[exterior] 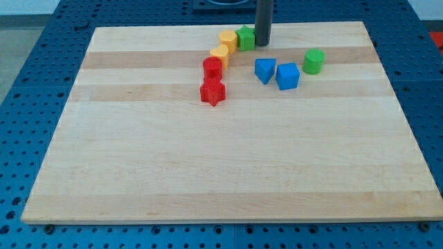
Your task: Slide the green star along with the yellow hexagon to the yellow heart
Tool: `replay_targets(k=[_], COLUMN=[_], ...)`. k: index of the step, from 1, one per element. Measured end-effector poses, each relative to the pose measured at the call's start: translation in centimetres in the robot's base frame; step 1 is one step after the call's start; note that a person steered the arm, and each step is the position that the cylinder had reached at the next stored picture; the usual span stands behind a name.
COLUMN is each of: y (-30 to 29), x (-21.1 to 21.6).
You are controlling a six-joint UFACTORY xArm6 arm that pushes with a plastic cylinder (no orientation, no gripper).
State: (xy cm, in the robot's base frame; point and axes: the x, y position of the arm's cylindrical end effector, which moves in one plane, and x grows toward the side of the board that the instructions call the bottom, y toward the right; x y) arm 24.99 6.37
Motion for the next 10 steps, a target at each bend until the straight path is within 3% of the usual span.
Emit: replay_targets(k=[4,8,10], y=[0.7,1.0,-0.2], x=[-0.3,-4.5,-4.2])
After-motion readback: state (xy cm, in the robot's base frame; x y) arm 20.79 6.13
